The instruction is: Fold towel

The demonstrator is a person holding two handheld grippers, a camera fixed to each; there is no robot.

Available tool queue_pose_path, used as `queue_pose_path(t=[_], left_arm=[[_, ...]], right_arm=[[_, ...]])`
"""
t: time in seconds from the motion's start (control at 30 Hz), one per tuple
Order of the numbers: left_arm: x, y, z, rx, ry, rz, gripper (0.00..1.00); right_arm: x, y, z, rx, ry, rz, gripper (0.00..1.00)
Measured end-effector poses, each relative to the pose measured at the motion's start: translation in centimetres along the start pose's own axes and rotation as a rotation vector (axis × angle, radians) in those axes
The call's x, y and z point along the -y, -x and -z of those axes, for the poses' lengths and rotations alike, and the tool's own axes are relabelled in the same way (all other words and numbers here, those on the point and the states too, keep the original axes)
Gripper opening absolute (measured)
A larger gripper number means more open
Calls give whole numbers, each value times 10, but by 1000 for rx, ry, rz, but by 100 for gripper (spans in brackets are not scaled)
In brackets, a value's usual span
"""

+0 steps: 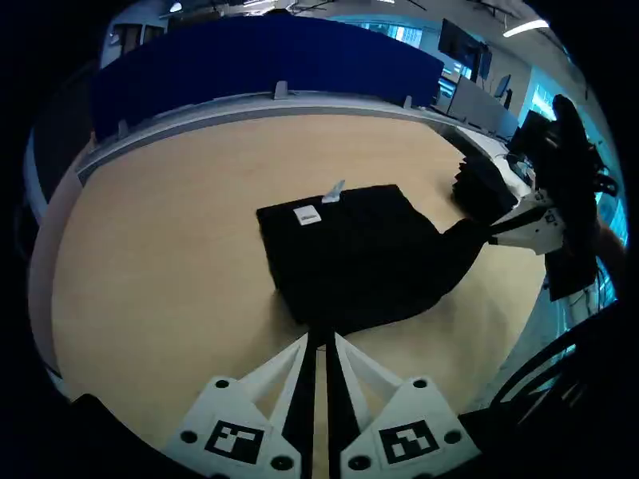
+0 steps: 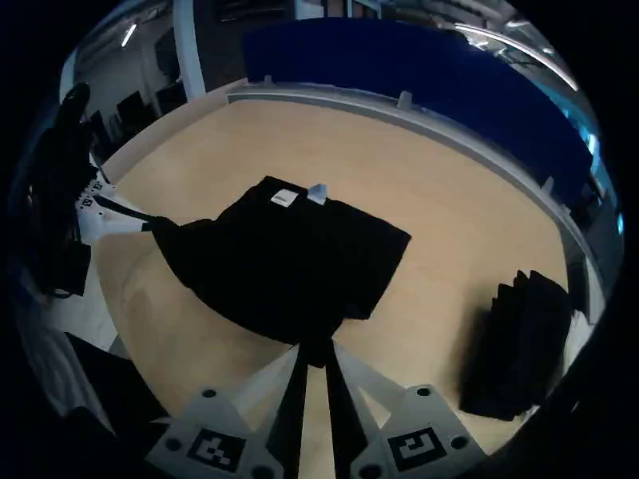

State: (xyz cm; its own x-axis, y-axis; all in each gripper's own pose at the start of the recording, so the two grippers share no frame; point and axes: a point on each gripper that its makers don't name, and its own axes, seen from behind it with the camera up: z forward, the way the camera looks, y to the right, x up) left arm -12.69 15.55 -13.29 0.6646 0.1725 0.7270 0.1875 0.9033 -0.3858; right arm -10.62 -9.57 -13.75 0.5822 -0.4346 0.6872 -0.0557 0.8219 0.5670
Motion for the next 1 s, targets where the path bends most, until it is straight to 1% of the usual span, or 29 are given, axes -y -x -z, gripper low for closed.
queue_pose_path(t=[0.1, 0.27, 0.4, 0.6, 0.77, 0.9, 1.0], left_arm=[[0, -10, 1, -15, 9, 11, 8], [-2, -17, 1, -21, 21, 13, 8], [-1, -26, 1, -24, 27, 17, 8], [10, -52, -3, -41, 36, 43, 8], [21, -73, -9, -56, 40, 49, 8], [27, -84, -17, -57, 45, 53, 8], [30, -87, -27, -52, 49, 57, 8]], right_arm=[[0, -1, 2, -2, -1, -6, 15], [-1, -4, 5, -4, 1, -4, 15], [-3, -12, 8, -11, -2, -7, 15], [-13, -32, 8, -21, -17, -18, 15], [-26, -50, 2, -22, -21, -3, 15], [-35, -61, -6, -22, -21, 10, 15], [-42, -65, -15, -16, -23, 13, 15]])
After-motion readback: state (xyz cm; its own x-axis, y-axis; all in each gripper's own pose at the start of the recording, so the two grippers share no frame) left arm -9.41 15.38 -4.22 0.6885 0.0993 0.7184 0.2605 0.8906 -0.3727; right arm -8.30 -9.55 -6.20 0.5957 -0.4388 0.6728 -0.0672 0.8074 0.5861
